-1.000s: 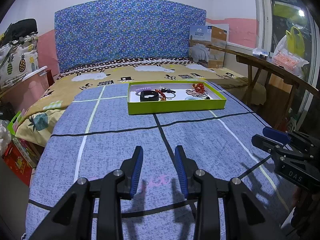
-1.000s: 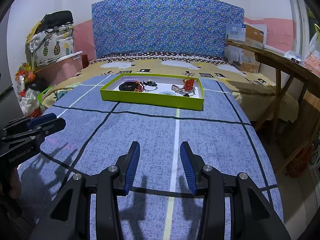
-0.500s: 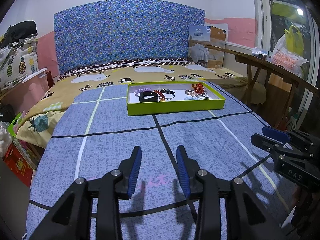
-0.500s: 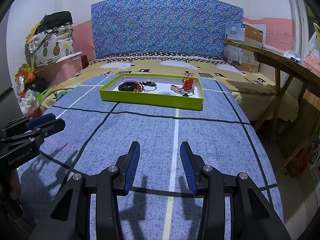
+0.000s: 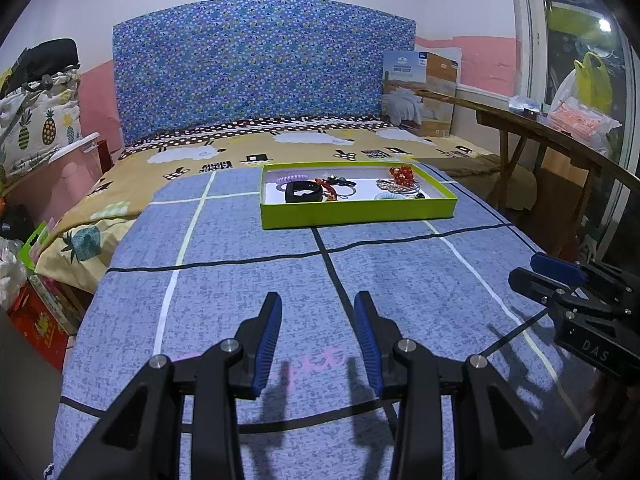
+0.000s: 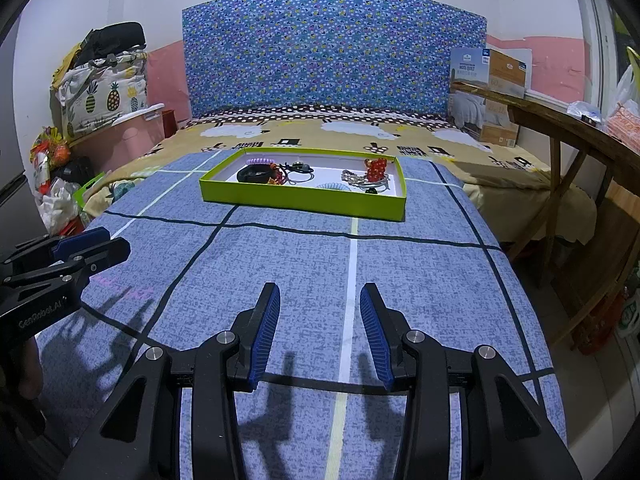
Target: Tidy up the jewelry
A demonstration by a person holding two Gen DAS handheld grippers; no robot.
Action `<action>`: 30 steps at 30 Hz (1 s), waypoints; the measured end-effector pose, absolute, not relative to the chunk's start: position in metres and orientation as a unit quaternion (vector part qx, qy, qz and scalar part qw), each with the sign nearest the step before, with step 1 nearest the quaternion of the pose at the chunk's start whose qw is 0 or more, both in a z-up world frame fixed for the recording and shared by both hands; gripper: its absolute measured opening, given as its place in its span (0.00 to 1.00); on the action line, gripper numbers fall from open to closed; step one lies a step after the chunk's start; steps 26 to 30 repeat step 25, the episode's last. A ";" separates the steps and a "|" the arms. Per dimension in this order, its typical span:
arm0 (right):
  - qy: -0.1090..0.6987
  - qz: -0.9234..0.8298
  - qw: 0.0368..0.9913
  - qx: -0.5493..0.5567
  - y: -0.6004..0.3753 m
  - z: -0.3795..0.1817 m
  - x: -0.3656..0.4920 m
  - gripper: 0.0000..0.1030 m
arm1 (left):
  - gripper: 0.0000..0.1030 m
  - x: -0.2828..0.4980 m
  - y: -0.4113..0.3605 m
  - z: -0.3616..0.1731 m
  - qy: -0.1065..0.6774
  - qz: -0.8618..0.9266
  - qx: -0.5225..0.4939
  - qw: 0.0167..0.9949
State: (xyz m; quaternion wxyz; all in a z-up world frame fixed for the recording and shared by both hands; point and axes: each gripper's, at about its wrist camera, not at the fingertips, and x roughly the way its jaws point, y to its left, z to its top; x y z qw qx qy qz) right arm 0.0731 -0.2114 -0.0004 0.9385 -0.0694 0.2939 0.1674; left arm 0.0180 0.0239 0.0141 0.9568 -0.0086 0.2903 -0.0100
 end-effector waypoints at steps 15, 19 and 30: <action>0.294 0.167 0.938 -0.070 -0.211 0.000 0.073 0.41 | 0.38 0.019 0.019 0.010 0.295 -0.006 -0.002 0.956; 0.294 0.167 0.938 -0.070 -0.213 -0.001 0.073 0.41 | 0.38 0.018 0.019 0.011 0.292 -0.005 -0.003 0.956; 0.293 0.166 0.939 -0.070 -0.216 -0.002 0.073 0.41 | 0.38 0.016 0.019 0.011 0.292 -0.007 -0.008 0.956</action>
